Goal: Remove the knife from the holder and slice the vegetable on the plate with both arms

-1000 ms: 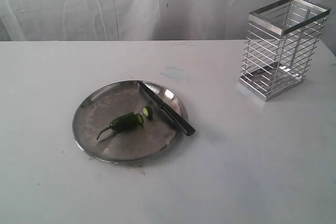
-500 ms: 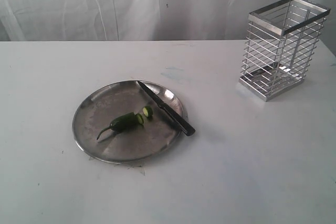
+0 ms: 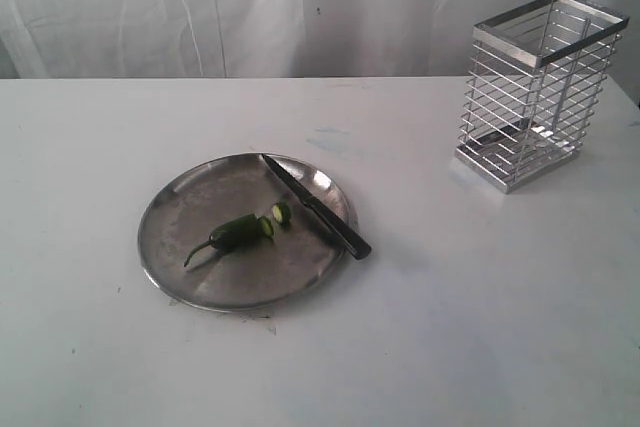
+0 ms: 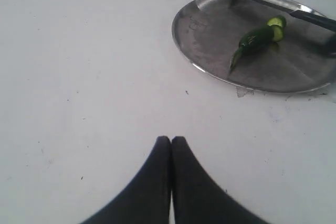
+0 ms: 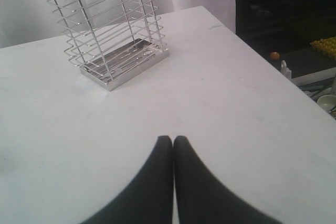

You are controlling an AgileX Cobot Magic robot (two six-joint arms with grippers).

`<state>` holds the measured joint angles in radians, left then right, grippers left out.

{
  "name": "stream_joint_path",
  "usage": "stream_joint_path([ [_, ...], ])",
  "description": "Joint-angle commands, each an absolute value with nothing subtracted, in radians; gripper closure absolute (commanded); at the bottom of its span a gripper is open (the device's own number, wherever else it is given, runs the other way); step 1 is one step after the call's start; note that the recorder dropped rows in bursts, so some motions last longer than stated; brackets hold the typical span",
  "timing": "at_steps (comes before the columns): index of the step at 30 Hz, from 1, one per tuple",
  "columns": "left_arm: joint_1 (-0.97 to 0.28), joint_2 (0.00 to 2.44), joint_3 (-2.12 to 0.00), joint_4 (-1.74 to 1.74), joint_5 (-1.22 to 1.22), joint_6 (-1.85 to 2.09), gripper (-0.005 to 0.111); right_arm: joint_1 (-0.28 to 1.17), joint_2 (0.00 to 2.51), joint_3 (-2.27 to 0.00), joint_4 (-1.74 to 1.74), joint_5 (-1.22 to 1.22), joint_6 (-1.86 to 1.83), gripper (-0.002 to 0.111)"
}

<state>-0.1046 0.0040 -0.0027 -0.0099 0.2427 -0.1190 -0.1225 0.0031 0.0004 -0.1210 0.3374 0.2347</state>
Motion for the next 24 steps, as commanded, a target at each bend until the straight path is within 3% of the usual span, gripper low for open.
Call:
stream_joint_path([
  [1, -0.101, 0.000, 0.000, -0.023, 0.254, -0.125, 0.107, -0.131, 0.000, 0.000, -0.132, 0.335, 0.236, 0.108],
  [24, -0.103, 0.000, 0.000, -0.023, 0.254, -0.070, 0.107, -0.131, 0.000, 0.000, -0.132, 0.335, 0.236, 0.108],
])
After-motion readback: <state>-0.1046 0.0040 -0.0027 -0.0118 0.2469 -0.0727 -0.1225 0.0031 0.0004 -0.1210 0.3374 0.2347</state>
